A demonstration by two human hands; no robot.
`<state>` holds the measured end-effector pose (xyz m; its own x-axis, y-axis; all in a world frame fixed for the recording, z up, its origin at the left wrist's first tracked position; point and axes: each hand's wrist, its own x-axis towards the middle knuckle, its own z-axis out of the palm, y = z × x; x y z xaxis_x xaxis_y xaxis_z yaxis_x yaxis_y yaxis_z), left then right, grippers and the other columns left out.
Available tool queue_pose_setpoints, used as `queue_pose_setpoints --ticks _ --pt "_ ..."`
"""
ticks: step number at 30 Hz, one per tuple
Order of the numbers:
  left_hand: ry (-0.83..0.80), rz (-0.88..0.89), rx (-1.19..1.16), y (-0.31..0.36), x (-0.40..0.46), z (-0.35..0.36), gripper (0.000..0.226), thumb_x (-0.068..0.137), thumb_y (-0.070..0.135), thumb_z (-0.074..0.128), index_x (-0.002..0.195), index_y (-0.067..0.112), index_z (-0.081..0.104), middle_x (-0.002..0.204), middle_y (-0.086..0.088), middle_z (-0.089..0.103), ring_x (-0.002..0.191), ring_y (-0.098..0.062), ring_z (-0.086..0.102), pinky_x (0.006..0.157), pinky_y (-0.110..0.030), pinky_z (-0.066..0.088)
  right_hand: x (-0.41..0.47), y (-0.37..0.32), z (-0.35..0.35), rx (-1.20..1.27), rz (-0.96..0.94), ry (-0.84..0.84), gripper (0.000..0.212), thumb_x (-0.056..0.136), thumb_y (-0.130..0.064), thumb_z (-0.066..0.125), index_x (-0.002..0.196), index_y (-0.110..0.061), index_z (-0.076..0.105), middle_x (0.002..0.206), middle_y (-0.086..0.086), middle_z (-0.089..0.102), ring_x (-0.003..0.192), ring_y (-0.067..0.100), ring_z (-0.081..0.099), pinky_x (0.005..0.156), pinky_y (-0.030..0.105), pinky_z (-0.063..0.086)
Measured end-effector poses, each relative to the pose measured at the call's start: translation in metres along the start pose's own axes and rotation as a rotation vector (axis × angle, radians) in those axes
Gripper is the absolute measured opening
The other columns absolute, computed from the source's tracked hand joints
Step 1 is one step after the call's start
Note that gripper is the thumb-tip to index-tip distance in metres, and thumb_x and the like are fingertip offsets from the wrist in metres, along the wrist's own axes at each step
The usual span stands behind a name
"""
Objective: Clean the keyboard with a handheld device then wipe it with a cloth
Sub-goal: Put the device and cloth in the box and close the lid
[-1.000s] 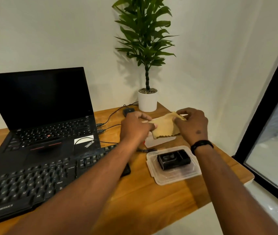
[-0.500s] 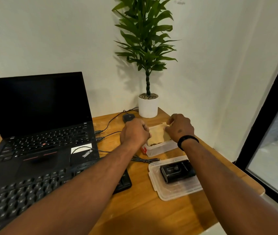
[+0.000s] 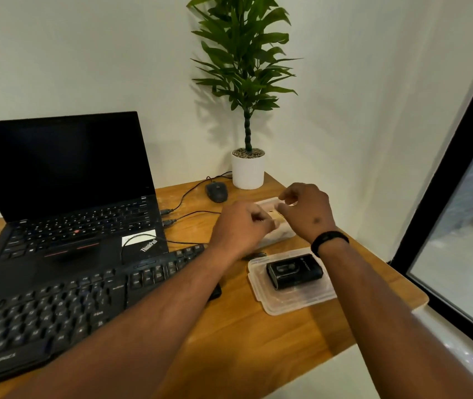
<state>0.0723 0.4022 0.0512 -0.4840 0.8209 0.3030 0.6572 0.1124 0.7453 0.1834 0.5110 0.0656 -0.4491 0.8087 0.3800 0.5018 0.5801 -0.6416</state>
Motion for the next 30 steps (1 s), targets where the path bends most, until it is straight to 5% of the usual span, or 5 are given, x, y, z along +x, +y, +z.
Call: queue_pose_setpoints --ticks 9,16,22,26,30 --pt "-0.215 0.055 0.113 -0.003 -0.062 0.017 0.069 0.066 0.06 0.086 0.12 0.02 0.074 0.118 0.007 0.072 0.103 -0.01 0.065 0.086 -0.039 0.057 -0.084 0.023 -0.043 -0.028 -0.04 -0.257 0.024 0.085 -0.027 0.074 0.108 -0.026 0.068 0.111 -0.009 0.062 0.1 0.01 0.055 0.074 0.017 0.04" --pt "-0.269 0.034 0.284 0.008 -0.058 0.015 0.051 0.068 0.049 0.089 0.109 0.021 0.079 0.091 0.006 0.075 0.078 -0.009 0.065 0.073 -0.04 0.058 -0.079 0.04 -0.051 -0.21 -0.059 -0.496 0.042 0.084 -0.019 0.076 0.123 -0.03 0.065 0.125 -0.004 0.06 0.101 0.01 0.054 0.079 0.017 0.037" --pt "-0.272 0.069 0.264 0.008 -0.054 0.014 0.054 0.066 0.04 0.091 0.114 0.018 0.076 0.098 0.005 0.076 0.084 -0.007 0.066 0.072 -0.032 0.059 -0.064 0.039 -0.055 -0.259 -0.155 -0.596 0.043 0.079 -0.022 0.08 0.12 -0.029 0.067 0.117 -0.009 0.064 0.095 0.008 0.06 0.081 0.017 0.047" --pt "-0.189 0.128 0.213 0.009 -0.038 -0.001 0.048 0.065 0.033 0.091 0.111 0.023 0.078 0.099 0.01 0.075 0.087 -0.002 0.066 0.076 -0.027 0.059 -0.045 0.03 -0.065 -0.181 -0.219 -0.551 0.036 0.078 -0.024 0.08 0.111 -0.032 0.069 0.098 -0.018 0.058 0.087 0.008 0.059 0.072 0.012 0.046" --pt "-0.061 0.131 0.178 0.008 0.008 -0.018 0.045 0.064 0.029 0.091 0.106 0.02 0.08 0.096 0.008 0.077 0.083 -0.002 0.067 0.07 -0.021 0.055 0.001 0.01 -0.059 -0.211 -0.305 -0.434 0.038 0.079 -0.023 0.08 0.115 -0.025 0.07 0.106 -0.008 0.061 0.089 0.009 0.057 0.071 0.014 0.043"
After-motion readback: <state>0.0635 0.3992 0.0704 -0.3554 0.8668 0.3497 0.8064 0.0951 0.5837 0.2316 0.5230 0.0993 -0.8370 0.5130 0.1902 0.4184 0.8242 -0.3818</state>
